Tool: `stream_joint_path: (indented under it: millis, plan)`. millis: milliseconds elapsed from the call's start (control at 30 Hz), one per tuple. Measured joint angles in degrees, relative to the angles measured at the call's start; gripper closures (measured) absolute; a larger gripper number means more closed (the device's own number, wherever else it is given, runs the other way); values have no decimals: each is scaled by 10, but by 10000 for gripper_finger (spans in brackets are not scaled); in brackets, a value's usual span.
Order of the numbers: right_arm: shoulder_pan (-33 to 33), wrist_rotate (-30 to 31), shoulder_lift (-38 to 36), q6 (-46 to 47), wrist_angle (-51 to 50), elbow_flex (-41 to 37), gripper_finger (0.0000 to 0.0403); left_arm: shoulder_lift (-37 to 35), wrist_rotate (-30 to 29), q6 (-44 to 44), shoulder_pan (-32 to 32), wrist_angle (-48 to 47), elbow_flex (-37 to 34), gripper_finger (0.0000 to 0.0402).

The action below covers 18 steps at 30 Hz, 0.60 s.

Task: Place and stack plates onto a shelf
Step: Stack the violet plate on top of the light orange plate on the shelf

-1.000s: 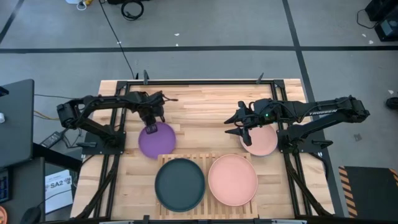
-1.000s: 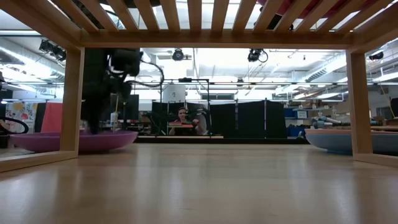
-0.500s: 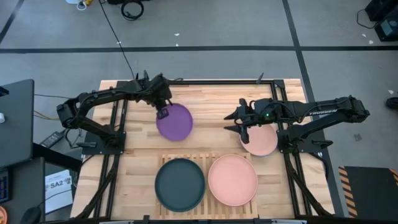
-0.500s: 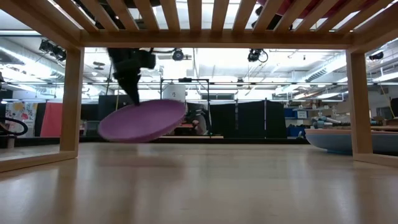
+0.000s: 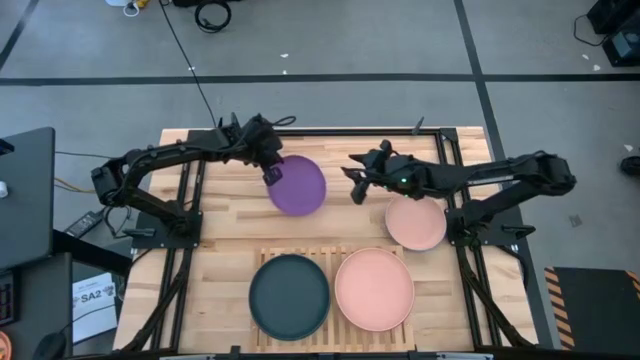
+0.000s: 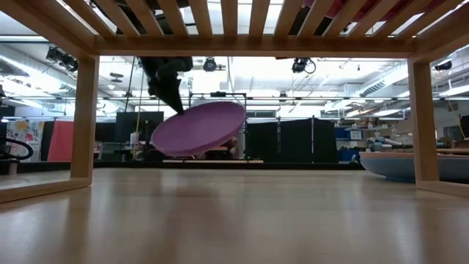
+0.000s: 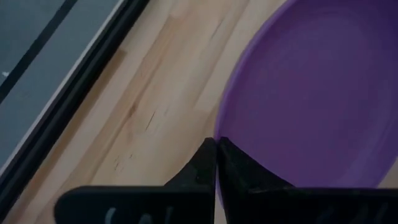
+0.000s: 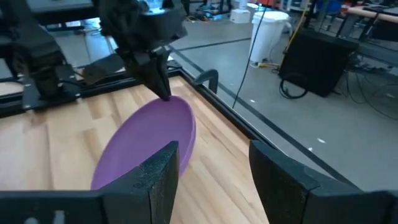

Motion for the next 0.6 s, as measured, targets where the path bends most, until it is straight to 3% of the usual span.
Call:
stream_joint_path:
  millis: [333,600]
  plan:
    - [-26,1,90,1,101,0,204,0,0,-60,-26,55,0,393]
    - [-26,4,105,0,111,0,204,0,-5,-91,-41,83,0,393]
